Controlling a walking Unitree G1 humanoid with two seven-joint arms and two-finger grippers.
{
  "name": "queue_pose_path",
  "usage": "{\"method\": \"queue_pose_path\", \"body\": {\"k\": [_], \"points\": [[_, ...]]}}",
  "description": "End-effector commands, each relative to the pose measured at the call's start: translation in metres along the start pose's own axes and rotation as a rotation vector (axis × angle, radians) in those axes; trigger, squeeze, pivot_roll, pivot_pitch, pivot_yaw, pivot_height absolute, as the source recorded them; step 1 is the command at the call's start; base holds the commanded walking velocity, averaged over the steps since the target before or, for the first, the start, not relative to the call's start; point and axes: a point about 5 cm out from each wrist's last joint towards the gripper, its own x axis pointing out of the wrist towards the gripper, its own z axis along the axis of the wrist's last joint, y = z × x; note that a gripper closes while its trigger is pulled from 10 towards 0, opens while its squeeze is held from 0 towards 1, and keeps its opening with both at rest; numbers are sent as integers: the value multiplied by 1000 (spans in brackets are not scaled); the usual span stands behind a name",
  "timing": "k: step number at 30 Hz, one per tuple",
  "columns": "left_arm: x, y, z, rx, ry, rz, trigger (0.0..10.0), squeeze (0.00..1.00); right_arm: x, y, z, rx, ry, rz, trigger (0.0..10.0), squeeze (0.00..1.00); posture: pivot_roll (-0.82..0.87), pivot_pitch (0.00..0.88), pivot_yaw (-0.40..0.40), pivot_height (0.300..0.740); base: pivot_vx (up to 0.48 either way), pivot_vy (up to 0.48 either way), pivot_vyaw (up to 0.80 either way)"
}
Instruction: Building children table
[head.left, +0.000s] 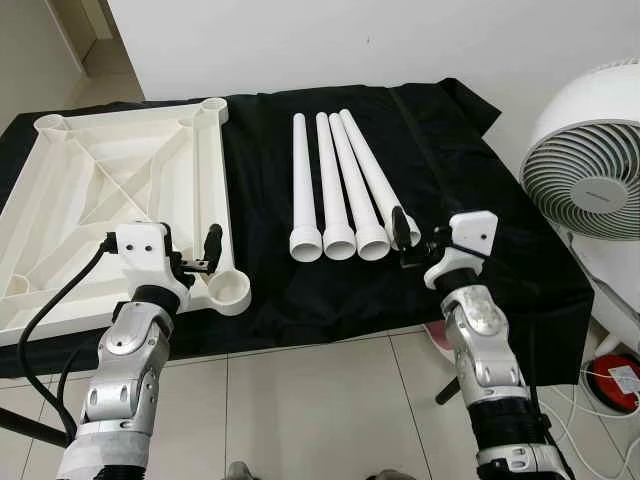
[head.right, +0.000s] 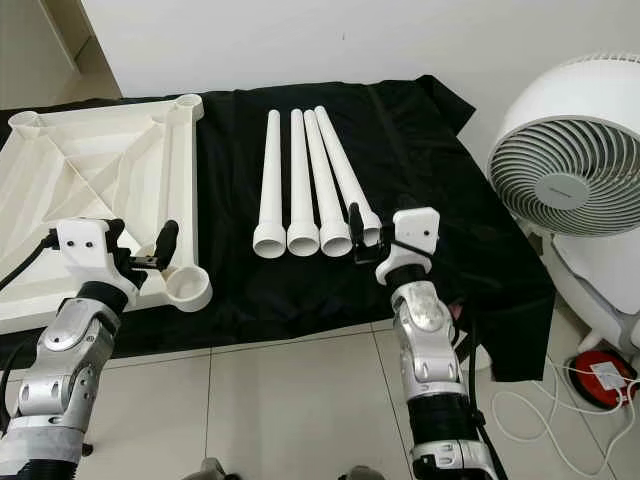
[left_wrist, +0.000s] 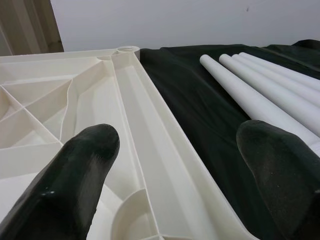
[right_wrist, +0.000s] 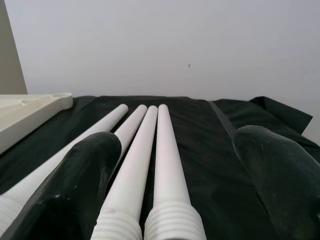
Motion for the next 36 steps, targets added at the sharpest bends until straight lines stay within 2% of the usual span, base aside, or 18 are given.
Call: {"method": "queue_pose_path", "body": {"k": [1,10,36], "points": [[0,2,6,9,-14,4,10000,0,2,0,3,22,-9,4,10000,0,-46,40,45,740,0,0,0],[3,5,9,6,-27,8,10000,0,1,-7,2,-16,4,3,10000,0,-55,22,43,740,0,0,0],[9,2,14,10,-58,7,10000,0,7,-1,1,-7,-9,18,10000,0,-50,21,39,740,0,0,0]]}}
